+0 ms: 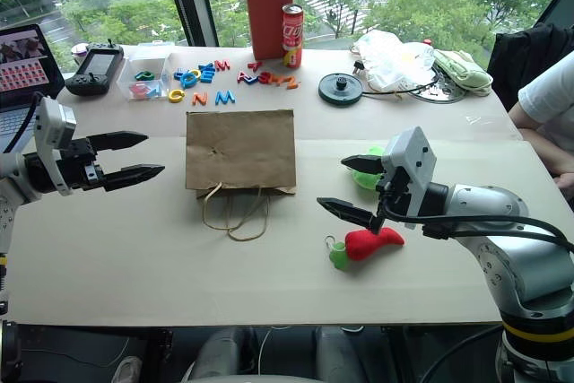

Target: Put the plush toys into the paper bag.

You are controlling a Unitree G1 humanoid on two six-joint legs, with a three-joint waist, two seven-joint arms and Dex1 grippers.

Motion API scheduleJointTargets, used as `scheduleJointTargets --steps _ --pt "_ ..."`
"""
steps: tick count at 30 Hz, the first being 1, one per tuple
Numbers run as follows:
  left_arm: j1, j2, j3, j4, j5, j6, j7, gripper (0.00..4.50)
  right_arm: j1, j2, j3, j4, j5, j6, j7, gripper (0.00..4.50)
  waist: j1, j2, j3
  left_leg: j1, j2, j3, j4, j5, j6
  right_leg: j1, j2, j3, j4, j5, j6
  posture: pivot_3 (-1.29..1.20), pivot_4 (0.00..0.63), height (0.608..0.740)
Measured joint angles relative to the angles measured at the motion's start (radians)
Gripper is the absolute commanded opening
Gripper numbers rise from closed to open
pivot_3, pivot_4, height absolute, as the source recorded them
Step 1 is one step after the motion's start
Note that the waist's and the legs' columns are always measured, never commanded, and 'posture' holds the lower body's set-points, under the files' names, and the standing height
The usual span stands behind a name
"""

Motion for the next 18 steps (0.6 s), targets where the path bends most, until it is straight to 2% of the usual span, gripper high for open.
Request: scheduleJointTargets --steps 2,4,6,9,11,15,18 --pt "0.0 0.0 -0.002 0.001 0.004 -0.006 -0.002 4.49 0.0 0.0 0.0 0.0 0.0 0.0 0.0 4.5 0.0 0.0 0.0 0.0 0.0 -0.001 0.0 0.0 0.0 0.0 0.0 0.0 0.0 0.0 0.0 0.0 0.15 0.74" --pt "-0.004 0.002 -0.032 0.013 0.053 -0.096 -0.023 4.49 -0.001 0.002 0.002 0.001 0.0 0.0 -0.003 4.5 0.001 0.0 0.0 0.0 0.0 -0.002 0.0 0.0 0.0 0.001 0.0 0.0 0.0 0.0 0.0 0.0 0.15 0.74" --pt "-0.036 -0.002 -0.101 0.069 0.156 -0.282 -0.045 4.49 -0.004 0.006 0.007 0.001 0.0 0.0 -0.01 4.5 0.003 0.0 0.0 0.0 0.0 -0.002 0.001 0.0 0.0 0.002 0.0 -0.002 -0.001 0.0 0.0 0.0 0.15 0.74" --pt "-0.12 -0.052 -0.199 0.212 0.328 -0.655 -0.025 4.49 -0.004 0.01 0.01 -0.001 0.0 0.0 -0.014 4.5 0.012 0.0 0.0 0.001 -0.001 -0.002 0.001 0.0 0.0 0.006 -0.001 -0.005 -0.004 0.0 -0.001 0.0 0.15 0.74" --pt "-0.155 -0.094 -0.23 0.287 0.376 -0.813 -0.022 4.49 -0.003 0.01 0.01 -0.005 0.0 0.003 -0.021 4.5 0.016 0.0 0.0 0.0 -0.001 -0.002 0.002 0.0 0.001 0.006 -0.001 -0.005 -0.005 0.0 -0.001 0.0 0.15 0.74" --pt "-0.197 -0.197 -0.306 0.376 0.431 -1.064 -0.021 4.49 0.011 0.011 0.005 -0.036 0.003 0.022 -0.049 4.5 0.023 0.0 0.0 -0.003 -0.001 -0.003 0.003 -0.002 0.003 0.006 -0.001 -0.006 -0.006 0.0 -0.001 0.0 0.15 0.74" --pt "-0.198 -0.26 -0.374 0.423 0.462 -1.186 -0.022 4.49 0.017 0.011 -0.006 -0.061 0.023 0.038 -0.071 4.5 0.022 0.0 0.0 -0.004 -0.001 -0.004 0.004 -0.002 0.003 0.006 -0.001 -0.006 -0.005 0.0 0.0 0.0 0.15 0.74"
